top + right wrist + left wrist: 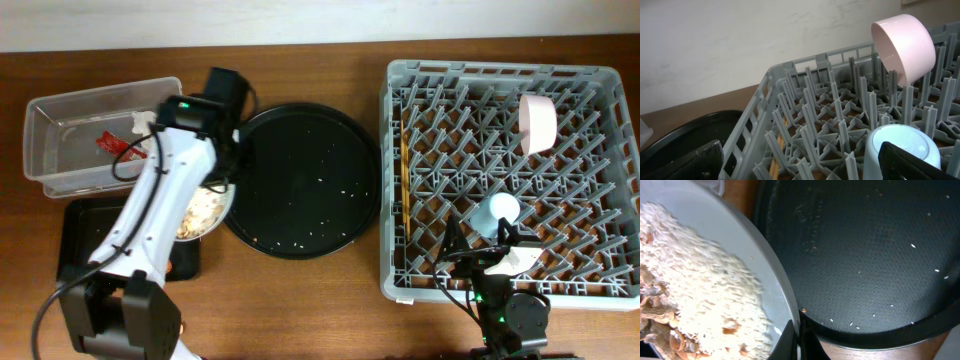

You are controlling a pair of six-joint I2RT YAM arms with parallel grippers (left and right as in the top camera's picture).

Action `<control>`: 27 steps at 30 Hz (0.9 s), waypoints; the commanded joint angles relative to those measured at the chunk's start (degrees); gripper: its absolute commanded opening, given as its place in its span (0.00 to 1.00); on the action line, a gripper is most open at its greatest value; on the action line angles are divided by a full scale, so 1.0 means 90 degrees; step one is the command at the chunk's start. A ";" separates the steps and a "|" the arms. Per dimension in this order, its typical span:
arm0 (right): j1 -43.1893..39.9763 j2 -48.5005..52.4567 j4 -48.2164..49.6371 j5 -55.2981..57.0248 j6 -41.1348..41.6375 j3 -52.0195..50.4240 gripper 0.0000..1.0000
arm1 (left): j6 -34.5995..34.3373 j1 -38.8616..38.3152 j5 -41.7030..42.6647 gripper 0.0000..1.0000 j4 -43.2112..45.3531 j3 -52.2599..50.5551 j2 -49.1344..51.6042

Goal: Sort waste into correct bins and load items into the dishwasher rack
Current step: 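Tip the plate over the black tray to dump the food scraps, then stand the emptied white plate upright in the dish rack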

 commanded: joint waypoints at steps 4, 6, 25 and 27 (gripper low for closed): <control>-0.0041 -0.0041 -0.0005 -0.0012 0.0044 -0.0058 0.98 | 0.1372 0.1926 0.2718 0.00 -0.0228 0.0017 -0.0143; -0.0041 -0.0041 -0.0005 -0.0012 0.0044 -0.0058 0.98 | 0.1642 0.2424 0.3043 0.00 -0.0376 0.0017 -0.0291; -0.0041 -0.0041 -0.0005 -0.0012 0.0044 -0.0058 0.98 | 0.8043 0.6941 0.8891 0.00 -0.2703 -0.2050 -0.0719; -0.0041 -0.0041 -0.0005 -0.0012 0.0044 -0.0058 0.98 | 0.8058 0.7036 0.8930 0.00 -0.2725 -0.2050 -0.0840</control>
